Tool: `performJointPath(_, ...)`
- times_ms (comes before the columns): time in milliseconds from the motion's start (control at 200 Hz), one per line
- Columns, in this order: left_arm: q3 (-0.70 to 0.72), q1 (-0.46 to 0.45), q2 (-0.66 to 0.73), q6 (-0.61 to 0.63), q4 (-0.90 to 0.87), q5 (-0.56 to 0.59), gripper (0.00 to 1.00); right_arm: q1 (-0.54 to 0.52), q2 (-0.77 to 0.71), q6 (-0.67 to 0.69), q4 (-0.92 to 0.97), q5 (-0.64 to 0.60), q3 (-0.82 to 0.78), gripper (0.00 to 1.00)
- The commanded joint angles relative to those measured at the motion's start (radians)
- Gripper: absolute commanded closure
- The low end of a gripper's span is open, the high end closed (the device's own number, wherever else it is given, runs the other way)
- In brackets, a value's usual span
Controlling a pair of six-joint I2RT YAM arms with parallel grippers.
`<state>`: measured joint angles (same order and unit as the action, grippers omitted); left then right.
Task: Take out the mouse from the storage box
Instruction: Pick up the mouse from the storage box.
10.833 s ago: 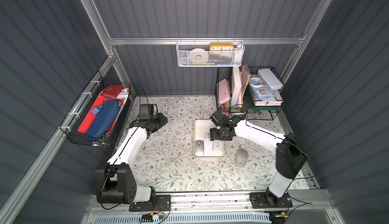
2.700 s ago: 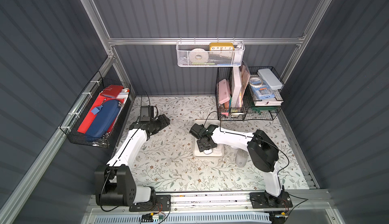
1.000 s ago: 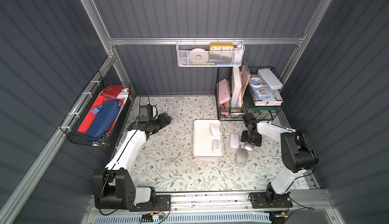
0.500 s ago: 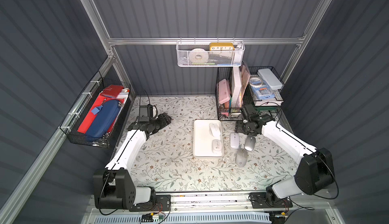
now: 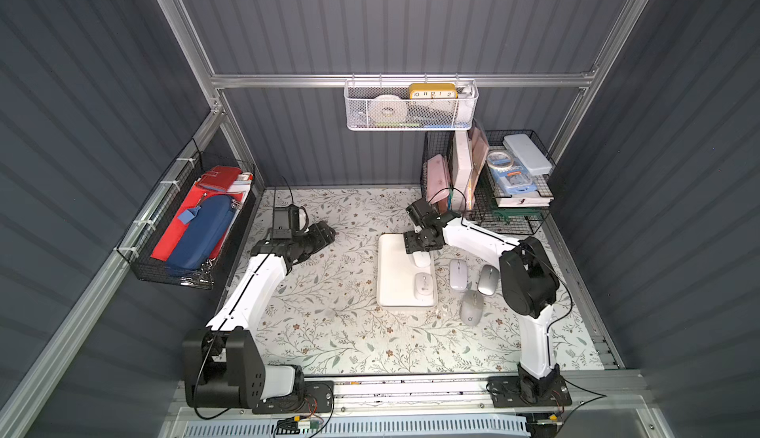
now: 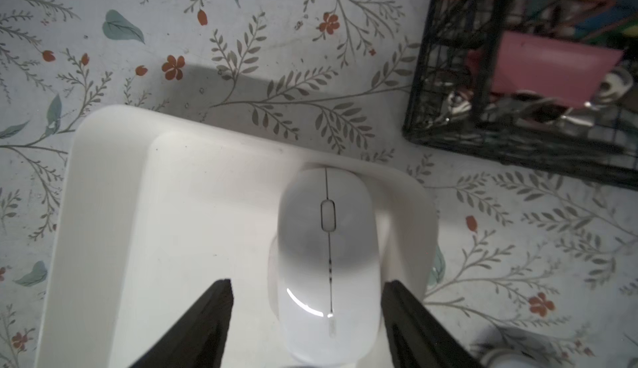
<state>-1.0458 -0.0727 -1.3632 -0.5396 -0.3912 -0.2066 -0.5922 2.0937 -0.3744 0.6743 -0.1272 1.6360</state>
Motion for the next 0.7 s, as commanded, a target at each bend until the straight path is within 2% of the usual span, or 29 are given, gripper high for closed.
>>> performJointPath(0,-0.006,-0.004,0.002,0.013,-0.030,0.012,0.23,-0.002,0.026,0.049,0.001,-0.043,0.044,0.25)
performJointPath(230,-0.005,-0.004,0.001,0.016,-0.030,0.016,0.23,-0.003,0.073,0.081,0.014,-0.106,0.051,0.25)
performJointPath(490,-0.001,-0.004,-0.005,0.016,-0.024,0.016,0.23,-0.018,0.114,0.065,0.027,-0.048,0.043,0.25)
performJointPath(695,-0.001,-0.004,0.004,0.017,-0.023,0.019,0.23,-0.070,0.098,0.042,0.027,0.018,0.031,0.27)
